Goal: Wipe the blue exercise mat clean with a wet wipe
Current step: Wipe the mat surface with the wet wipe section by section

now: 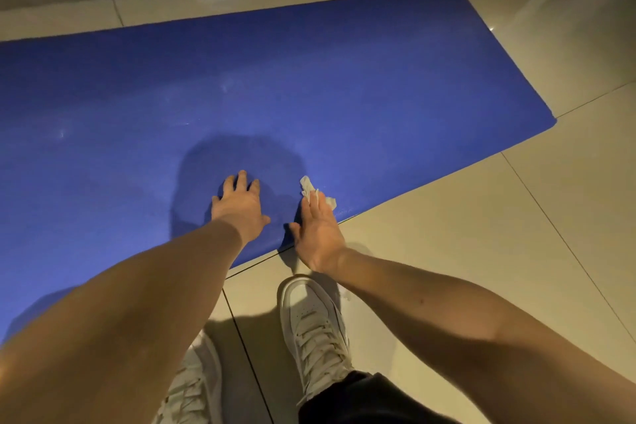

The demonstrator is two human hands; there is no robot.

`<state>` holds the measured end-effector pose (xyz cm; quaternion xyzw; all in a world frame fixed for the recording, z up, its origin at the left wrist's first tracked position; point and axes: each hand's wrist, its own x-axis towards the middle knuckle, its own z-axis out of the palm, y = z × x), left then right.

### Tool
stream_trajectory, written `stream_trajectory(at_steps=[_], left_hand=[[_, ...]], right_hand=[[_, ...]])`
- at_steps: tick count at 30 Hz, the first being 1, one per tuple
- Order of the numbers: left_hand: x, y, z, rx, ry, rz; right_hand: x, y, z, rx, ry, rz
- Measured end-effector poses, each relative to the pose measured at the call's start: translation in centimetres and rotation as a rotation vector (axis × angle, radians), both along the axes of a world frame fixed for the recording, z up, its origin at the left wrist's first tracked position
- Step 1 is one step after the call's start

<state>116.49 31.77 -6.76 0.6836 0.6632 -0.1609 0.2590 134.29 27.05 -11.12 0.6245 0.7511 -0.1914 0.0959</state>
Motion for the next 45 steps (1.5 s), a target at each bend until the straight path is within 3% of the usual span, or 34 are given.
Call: stream_trajectory(at_steps=[5,12,17,24,26,29,33,36,38,43,45], left_hand=[[-0.7,-0.6,2.1,0.090,-0.205,0.057],[0.3,-2.2,6.3,0.018,-0.732,0.397],[0.7,-3.3,9.8,0.149,-0.694,0.409],[1.3,-4.7,11.4,0.166,-0.721,0.471],[1.2,-5.1,11.4,0.160,-0.728,0.477],[0.8,-5.3,12.0,0.161,-0.766,0.428],[0.4,-4.9,11.9,0.188,-0.826,0.367],[0.5,-4.2,10.6,0.176,-0.845,0.365],[0.4,-4.0,8.7,0.160,-0.826,0.373],[-1.4,-2.5,4.8,0.101,-0.481,0.367],[-2.4,-2.6,3.2,0.124,-0.306,0.290]], right_hand=[[1.1,1.3,4.6,0.005,0.441,-0.236],[0.6,1.7,10.7,-0.055,0.669,-0.317],[-0.1,1.2,14.0,-0.158,0.784,-0.365],[-0.3,1.6,15.7,0.000,0.425,-0.422],[-0.8,1.8,16.5,-0.100,0.558,-0.612],[-2.0,1.5,18.3,-0.336,0.974,-0.945],[-2.9,1.1,18.4,-0.422,1.087,-0.967],[-2.8,2.3,16.6,-0.301,1.028,-1.030],[-2.2,3.7,15.2,-0.204,0.881,-0.995],[0.6,7.0,11.5,0.008,0.080,-0.406],[1.1,6.5,9.6,0.032,-0.079,-0.275]])
